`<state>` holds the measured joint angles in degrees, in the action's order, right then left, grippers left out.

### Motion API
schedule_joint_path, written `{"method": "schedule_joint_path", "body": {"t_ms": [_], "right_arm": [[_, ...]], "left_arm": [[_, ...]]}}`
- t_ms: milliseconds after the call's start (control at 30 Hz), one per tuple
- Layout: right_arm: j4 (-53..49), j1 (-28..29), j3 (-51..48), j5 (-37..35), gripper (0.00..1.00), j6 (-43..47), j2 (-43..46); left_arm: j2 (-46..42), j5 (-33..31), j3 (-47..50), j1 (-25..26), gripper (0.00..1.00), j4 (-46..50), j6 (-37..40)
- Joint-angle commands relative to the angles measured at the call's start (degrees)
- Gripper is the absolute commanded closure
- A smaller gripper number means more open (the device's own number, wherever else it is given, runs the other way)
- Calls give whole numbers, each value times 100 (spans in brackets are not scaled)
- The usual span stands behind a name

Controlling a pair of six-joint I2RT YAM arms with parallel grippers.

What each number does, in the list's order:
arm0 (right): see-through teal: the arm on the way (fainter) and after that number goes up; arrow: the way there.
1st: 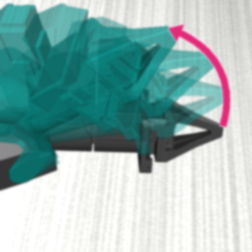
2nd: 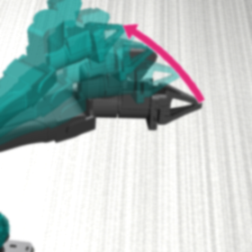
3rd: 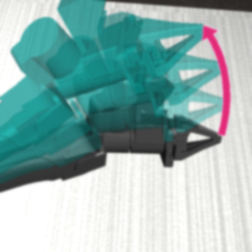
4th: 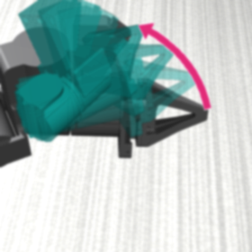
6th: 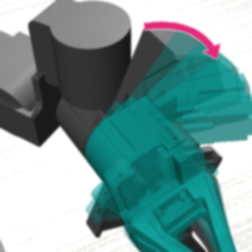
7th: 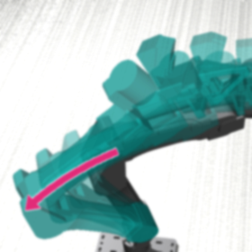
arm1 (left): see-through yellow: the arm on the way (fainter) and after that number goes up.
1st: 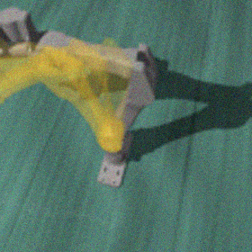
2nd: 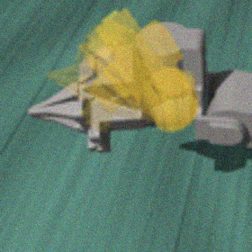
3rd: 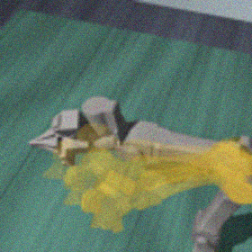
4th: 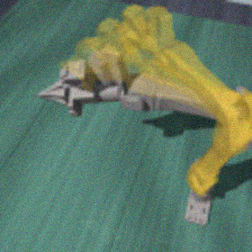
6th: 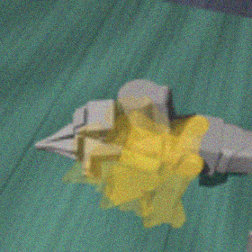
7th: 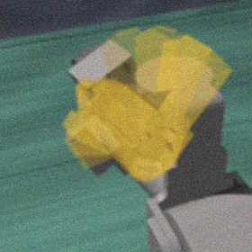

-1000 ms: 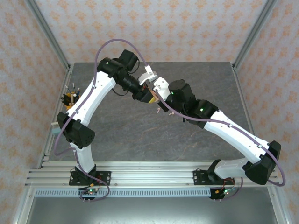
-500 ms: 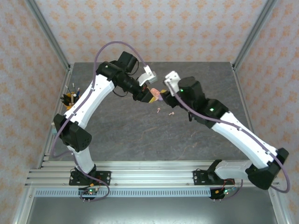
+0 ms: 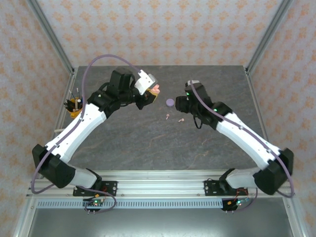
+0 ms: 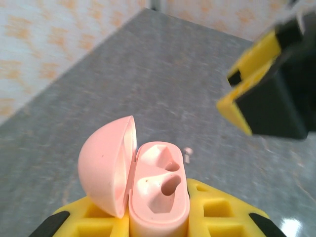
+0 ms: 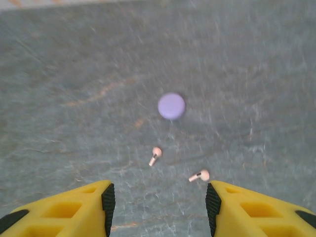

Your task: Insert wireless bluetooth earbuds into charging case

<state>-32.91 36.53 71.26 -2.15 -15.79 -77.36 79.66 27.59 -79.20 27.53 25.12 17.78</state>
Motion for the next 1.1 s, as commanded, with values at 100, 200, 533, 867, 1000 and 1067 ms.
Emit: {"method": "schedule_joint_path", "body": {"t_ms": [100, 200, 533, 867, 1000, 1067], "right_arm": [[-1136, -85, 1132, -228, 48, -1338, -1307], [-1463, -120, 1608, 42, 49, -1616, -2062], [-1941, -133, 2689, 709, 54, -2248, -3975], [-1996, -138, 3136, 933, 58, -2399, -4677], [-2007, -132, 3281, 914, 59, -2398, -4861], [-2025, -133, 3354, 866, 59, -2385, -4942]], "left_arm": [[-705, -1492, 1196, 113, 100, -2186, -819], [-1036, -1424, 2061, 117, 100, -3459, -999], [-1424, -1314, 4036, 123, 100, -6330, -1091], [-1543, -790, 4416, 117, 100, -6778, -961], [-1596, -741, 4501, 113, 100, -6883, -1021], [-1611, -729, 4510, 116, 100, -6890, -1044]]}}
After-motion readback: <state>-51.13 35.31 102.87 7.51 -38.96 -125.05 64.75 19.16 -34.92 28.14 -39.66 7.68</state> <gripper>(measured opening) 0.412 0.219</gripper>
